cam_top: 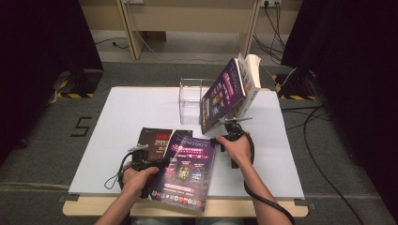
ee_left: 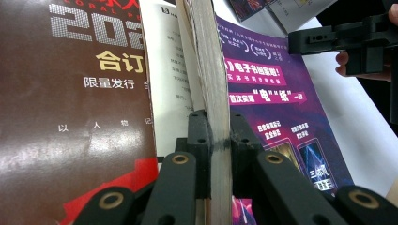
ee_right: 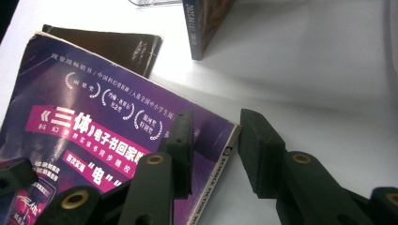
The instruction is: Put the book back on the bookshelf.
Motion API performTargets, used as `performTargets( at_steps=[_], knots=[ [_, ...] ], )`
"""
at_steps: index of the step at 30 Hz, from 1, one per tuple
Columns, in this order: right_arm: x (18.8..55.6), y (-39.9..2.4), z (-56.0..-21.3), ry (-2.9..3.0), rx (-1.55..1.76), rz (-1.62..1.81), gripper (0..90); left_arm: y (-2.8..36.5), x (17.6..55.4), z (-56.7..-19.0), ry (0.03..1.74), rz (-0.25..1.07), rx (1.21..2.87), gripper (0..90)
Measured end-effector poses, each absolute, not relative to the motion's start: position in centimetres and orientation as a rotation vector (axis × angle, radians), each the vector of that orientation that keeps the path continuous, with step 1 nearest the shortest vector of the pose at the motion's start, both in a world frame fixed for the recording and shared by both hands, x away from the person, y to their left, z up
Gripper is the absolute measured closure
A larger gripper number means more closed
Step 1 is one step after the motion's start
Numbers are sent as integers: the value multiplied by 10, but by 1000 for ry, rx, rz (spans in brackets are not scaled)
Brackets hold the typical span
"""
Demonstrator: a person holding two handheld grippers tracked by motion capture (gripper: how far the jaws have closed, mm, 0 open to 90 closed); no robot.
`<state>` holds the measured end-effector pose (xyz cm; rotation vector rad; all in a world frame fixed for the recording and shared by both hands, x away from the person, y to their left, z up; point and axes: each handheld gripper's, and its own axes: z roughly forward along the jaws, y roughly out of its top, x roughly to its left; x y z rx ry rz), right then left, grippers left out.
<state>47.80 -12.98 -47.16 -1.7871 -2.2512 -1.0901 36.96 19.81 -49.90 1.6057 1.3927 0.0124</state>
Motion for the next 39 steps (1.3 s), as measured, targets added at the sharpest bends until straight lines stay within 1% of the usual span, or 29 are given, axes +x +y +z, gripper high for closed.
performTargets(
  at_steps=[30,39],
  knots=[
    [478,-134,-480,-2138,-1806,-1084,655,198,370,-499,1398,12,1604,814],
    [478,-135,-481,-2097,-1820,-1080,682,198,370,-499,1396,13,1609,813]
  ],
)
